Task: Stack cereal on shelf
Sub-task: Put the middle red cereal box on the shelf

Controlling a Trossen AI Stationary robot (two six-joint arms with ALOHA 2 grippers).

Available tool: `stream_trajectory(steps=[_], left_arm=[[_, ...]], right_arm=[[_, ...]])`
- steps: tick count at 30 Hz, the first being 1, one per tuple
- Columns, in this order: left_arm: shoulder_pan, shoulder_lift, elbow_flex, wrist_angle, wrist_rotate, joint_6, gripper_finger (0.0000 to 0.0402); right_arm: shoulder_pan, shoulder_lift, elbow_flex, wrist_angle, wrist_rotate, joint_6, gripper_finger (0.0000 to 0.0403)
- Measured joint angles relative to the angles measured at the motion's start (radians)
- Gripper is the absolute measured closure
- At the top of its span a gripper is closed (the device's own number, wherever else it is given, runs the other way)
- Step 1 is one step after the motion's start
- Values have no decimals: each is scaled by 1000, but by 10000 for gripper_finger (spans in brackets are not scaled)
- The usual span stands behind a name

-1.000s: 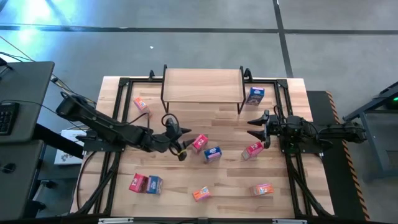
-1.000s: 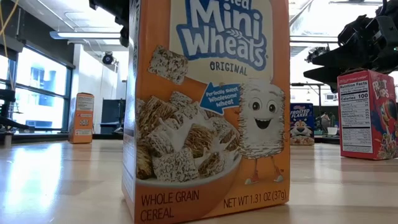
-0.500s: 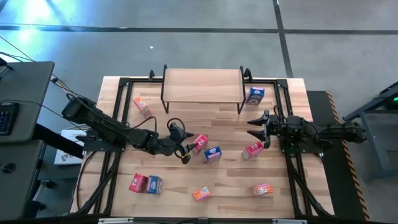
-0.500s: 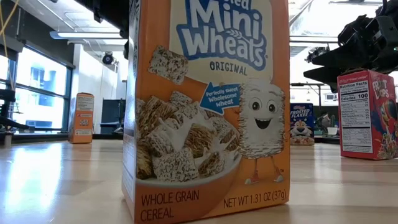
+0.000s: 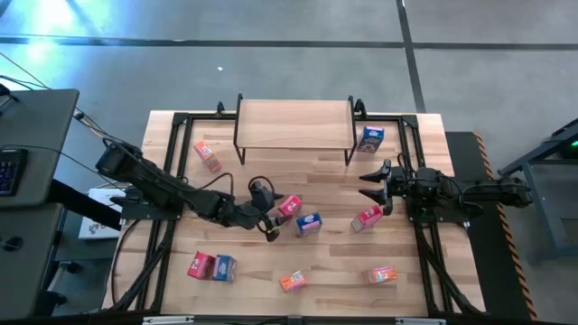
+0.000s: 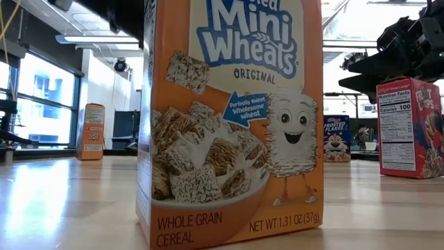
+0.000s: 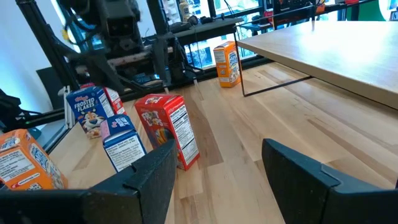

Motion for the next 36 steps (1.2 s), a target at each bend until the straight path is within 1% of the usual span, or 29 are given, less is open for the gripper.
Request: stream_trajectory(steps=[10, 21, 24, 28, 31, 36], left_arm=[[7, 72, 2, 63, 2, -1, 75], [42, 122, 2, 67, 3, -8, 76], [50, 123, 1, 68, 10, -7, 82], [52, 123, 1, 66, 19, -3, 105], [54, 123, 1, 65, 49, -2, 134], [54, 123, 1, 65, 60, -5, 188]], right_arm=[[0, 7, 0, 0, 0, 0, 173], [0, 7, 0, 0, 0, 0, 173], [0, 7, 0, 0, 0, 0, 173], [0, 7, 0, 0, 0, 0, 173], [0, 7, 0, 0, 0, 0, 173], [0, 7, 0, 0, 0, 0, 173]])
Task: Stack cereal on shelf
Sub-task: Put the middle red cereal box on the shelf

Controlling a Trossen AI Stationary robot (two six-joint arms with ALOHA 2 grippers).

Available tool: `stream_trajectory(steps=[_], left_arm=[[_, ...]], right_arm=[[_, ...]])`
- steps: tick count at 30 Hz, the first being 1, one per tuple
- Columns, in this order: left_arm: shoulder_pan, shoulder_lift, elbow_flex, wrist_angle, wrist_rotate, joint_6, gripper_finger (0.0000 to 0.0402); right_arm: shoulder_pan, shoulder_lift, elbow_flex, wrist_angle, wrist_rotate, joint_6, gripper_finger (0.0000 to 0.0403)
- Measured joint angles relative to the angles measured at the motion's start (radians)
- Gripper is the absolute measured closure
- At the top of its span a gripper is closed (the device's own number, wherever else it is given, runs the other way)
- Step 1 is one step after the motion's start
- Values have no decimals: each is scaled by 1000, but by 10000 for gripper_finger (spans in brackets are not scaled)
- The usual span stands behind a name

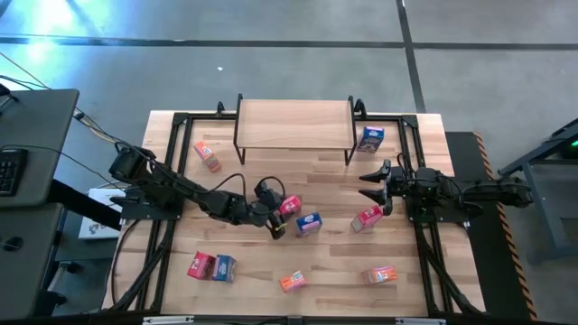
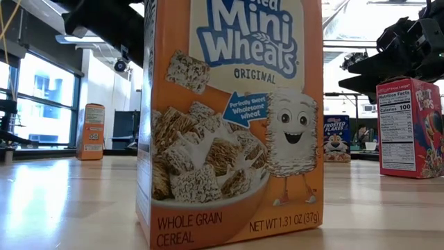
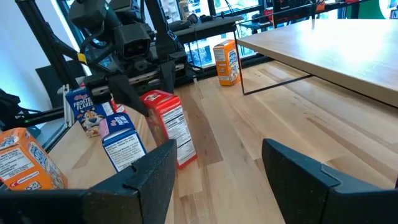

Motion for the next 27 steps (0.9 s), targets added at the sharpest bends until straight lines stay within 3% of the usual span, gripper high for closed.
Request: stream_trajectory(steps=[8, 16, 27], left_arm=[[0, 0, 0, 0, 17, 25, 241], [0, -21, 0, -3, 24, 82, 248], [31, -238, 1, -165, 24, 290, 246]], right_arm=[[0, 0, 0, 0, 0, 0, 173], [0, 0, 0, 0, 0, 0, 173], [0, 0, 0, 0, 0, 0, 173]])
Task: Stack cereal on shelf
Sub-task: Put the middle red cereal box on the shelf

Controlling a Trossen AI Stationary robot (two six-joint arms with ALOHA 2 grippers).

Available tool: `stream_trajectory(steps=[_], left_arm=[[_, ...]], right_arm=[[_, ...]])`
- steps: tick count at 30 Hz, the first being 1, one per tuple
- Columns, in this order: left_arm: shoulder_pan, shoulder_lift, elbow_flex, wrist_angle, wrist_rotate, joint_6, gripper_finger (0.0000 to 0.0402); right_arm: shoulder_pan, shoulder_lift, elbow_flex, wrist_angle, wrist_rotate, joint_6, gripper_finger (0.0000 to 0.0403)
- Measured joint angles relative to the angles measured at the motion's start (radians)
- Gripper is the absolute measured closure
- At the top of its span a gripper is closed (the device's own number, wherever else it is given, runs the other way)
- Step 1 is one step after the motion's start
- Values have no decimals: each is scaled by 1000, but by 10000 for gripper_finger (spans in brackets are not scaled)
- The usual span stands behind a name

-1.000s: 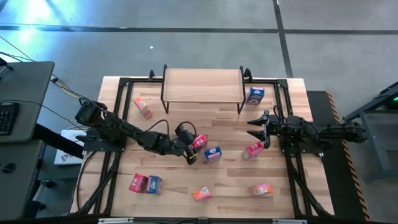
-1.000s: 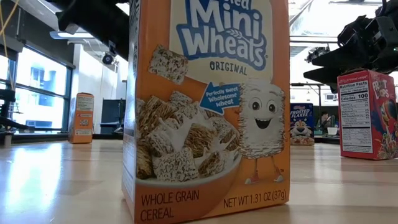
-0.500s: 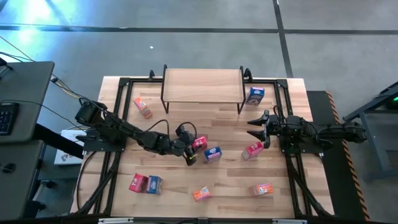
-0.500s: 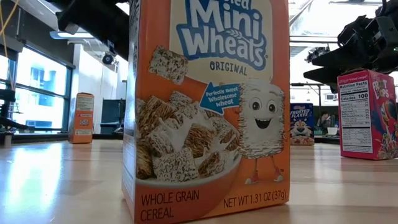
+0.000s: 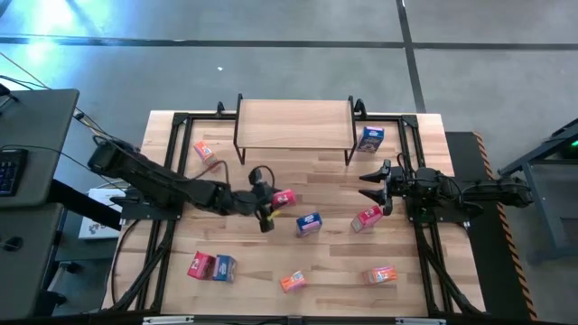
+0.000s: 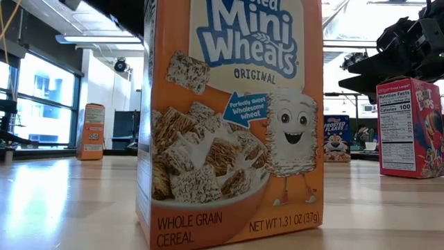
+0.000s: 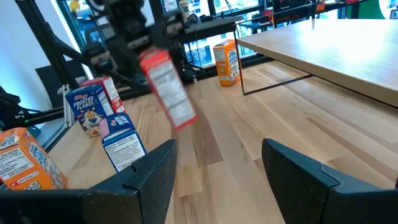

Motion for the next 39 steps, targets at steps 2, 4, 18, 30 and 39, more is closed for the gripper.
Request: stream_trajectory(steps=[2, 4, 18, 30, 39], left_arm=[[14, -46, 0, -27, 9, 52, 246], [30, -96, 0, -66, 27, 114, 246], [248, -407, 0, -151, 134, 512, 245], [494, -520, 0, -145, 293, 717, 245], [691, -525, 0, -125, 487, 756, 245]], right_arm=[[0, 0, 0, 0, 0, 0, 173], [0, 0, 0, 0, 0, 0, 173], [0, 0, 0, 0, 0, 0, 173], [0, 0, 0, 0, 0, 0, 173], [0, 0, 0, 0, 0, 0, 173]])
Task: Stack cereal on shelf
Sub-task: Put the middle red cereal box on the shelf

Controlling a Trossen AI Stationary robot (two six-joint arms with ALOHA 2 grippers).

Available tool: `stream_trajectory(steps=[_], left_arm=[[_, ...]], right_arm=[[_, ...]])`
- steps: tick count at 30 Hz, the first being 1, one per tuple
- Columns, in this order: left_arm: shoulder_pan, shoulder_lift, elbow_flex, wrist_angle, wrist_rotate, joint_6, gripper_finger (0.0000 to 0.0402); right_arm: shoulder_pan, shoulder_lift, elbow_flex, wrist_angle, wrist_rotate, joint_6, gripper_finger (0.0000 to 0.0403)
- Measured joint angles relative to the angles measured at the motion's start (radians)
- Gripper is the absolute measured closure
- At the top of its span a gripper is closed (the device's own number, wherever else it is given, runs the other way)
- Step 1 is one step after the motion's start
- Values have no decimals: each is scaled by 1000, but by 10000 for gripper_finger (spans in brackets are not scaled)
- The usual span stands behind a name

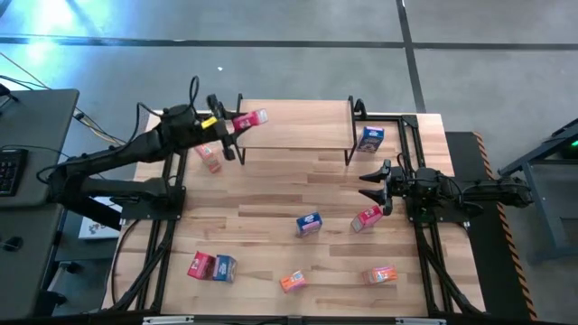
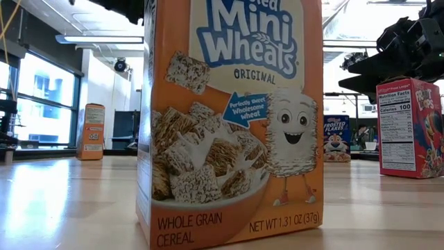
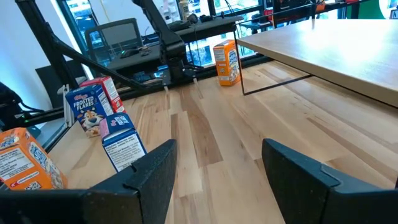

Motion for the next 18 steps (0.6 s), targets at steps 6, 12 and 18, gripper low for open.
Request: stream_trajectory(steps=[6, 12, 18], left_arm=[[135, 1, 0, 51, 144, 10, 245], [250, 41, 72, 33, 281, 0, 245], [329, 152, 225, -123, 356, 0, 245]], right_arm=[[0, 0, 0, 0, 0, 0, 173], [0, 0, 0, 0, 0, 0, 173], [0, 0, 0, 0, 0, 0, 173]])
